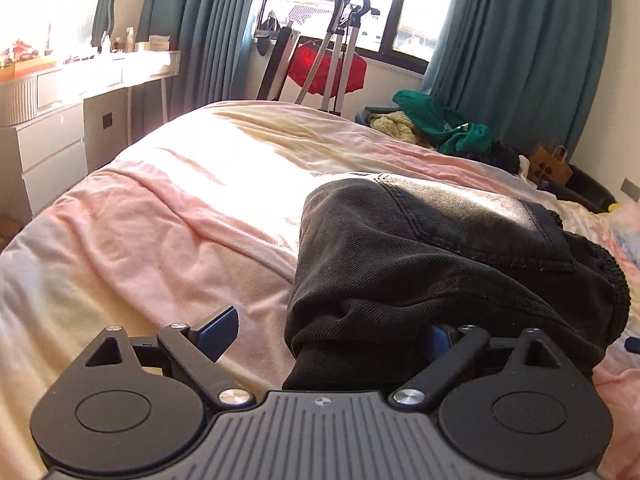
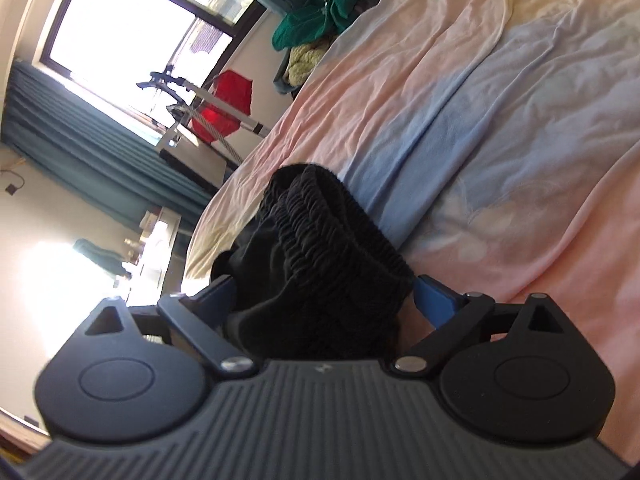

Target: Fold clothes

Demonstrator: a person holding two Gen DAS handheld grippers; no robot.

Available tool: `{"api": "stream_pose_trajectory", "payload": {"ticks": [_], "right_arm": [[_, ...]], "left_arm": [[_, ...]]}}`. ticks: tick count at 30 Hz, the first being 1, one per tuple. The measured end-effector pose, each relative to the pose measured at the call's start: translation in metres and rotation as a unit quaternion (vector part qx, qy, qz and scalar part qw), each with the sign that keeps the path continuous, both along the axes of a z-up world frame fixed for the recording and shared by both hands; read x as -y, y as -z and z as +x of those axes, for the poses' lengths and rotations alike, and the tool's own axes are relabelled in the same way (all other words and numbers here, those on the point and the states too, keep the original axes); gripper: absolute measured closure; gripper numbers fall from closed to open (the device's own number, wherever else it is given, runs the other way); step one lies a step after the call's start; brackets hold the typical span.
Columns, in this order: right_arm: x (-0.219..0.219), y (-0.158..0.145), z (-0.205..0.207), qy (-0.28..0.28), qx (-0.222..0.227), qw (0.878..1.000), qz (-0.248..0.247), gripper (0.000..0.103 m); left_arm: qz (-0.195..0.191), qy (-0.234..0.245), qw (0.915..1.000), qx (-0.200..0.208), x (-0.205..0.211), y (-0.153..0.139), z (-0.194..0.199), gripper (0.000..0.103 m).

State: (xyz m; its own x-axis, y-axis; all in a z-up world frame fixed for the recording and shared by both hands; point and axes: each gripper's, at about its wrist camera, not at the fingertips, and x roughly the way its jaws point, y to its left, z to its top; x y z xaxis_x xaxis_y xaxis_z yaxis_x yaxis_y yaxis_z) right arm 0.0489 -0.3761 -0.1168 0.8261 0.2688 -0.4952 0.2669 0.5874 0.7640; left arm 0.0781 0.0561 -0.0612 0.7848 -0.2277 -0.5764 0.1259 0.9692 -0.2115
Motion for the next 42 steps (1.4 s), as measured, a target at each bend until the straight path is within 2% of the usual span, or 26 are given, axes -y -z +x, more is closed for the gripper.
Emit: {"api": "stream_pose_trajectory", "payload": {"ticks": [1,3,5,7,9,13,14,16,17,21,22,24,26,28,30,32,37,38,40,42], "right_arm": [[-0.012,0.003,0.009,-0.031,-0.014,0.999,-0.008,0.006],[-0.03,0.012,0.022,-0.058,-0.044,0.997,-0.035,0.006],[-0.046,0.028,0.032,-0.058,-0.085,0.993,-0.056,0.006],[-0.049,0.045,0.039,-0.042,-0.095,0.994,-0.028,0.004],[-0.051,0.051,0.042,-0.027,-0.075,0.997,0.003,0.003],[-0.05,0.041,0.042,-0.002,0.014,0.998,0.054,0.001],[-0.049,0.038,0.042,-0.001,0.034,0.997,0.063,0.001],[-0.05,0.035,0.045,-0.008,0.045,0.997,0.056,0.001],[-0.05,0.035,0.047,-0.01,0.046,0.998,0.053,0.001],[-0.053,0.053,0.062,-0.008,-0.023,0.999,0.036,0.002],[-0.053,0.055,0.062,-0.004,-0.025,0.999,0.037,0.002],[-0.056,0.053,0.061,0.008,-0.023,0.999,0.027,0.004],[-0.061,0.049,0.057,0.015,-0.028,0.999,0.008,0.015],[-0.063,0.046,0.053,0.02,-0.038,0.999,-0.005,0.031],[-0.062,0.046,0.048,0.028,-0.041,0.999,0.002,0.039],[-0.062,0.044,0.046,0.034,-0.039,0.999,0.002,0.045],[-0.066,0.038,0.048,0.033,-0.026,0.999,-0.028,0.052],[-0.065,0.039,0.048,0.033,-0.024,0.999,-0.028,0.052],[-0.065,0.039,0.049,0.033,-0.023,0.999,-0.028,0.052],[-0.064,0.039,0.049,0.032,-0.02,0.999,-0.027,0.053]], "left_arm": [[-0.006,-0.003,1.0,-0.002,-0.003,0.0,0.0,0.009],[-0.011,-0.007,0.9999,-0.002,-0.006,-0.001,0.0,0.009],[-0.013,-0.013,0.9998,-0.007,-0.01,-0.002,0.001,0.009],[-0.024,-0.017,0.9994,-0.017,-0.014,0.0,0.005,0.009],[-0.034,-0.02,0.9989,-0.024,-0.017,0.002,0.008,0.009],[-0.051,-0.02,0.9982,-0.023,-0.021,0.002,0.007,0.009],[-0.059,-0.021,0.9978,-0.022,-0.023,0.001,0.006,0.009],[-0.077,-0.022,0.9966,-0.02,-0.025,-0.001,0.007,0.009],[-0.09,-0.019,0.9954,-0.023,-0.025,-0.002,0.009,0.009],[-0.144,0.009,0.9885,-0.047,-0.023,-0.005,0.013,0.009],[-0.153,0.018,0.9867,-0.051,-0.024,-0.006,0.012,0.009],[-0.18,0.043,0.9811,-0.056,-0.027,-0.01,0.008,0.008],[-0.225,0.05,0.9719,-0.047,-0.039,-0.017,0.003,0.002],[-0.269,0.04,0.9619,-0.03,-0.053,-0.024,0.001,0.0],[-0.312,0.035,0.949,-0.027,-0.065,-0.024,0.007,0.0],[-0.342,0.02,0.9382,-0.051,-0.073,-0.013,0.021,0.0],[-0.381,-0.01,0.9122,-0.151,-0.071,0.039,0.065,0.0],[-0.383,-0.008,0.9106,-0.155,-0.07,0.044,0.071,0.0],[-0.38,0.003,0.913,-0.149,-0.066,0.05,0.082,0.0],[-0.365,0.02,0.9191,-0.147,-0.061,0.052,0.093,0.0]]}}
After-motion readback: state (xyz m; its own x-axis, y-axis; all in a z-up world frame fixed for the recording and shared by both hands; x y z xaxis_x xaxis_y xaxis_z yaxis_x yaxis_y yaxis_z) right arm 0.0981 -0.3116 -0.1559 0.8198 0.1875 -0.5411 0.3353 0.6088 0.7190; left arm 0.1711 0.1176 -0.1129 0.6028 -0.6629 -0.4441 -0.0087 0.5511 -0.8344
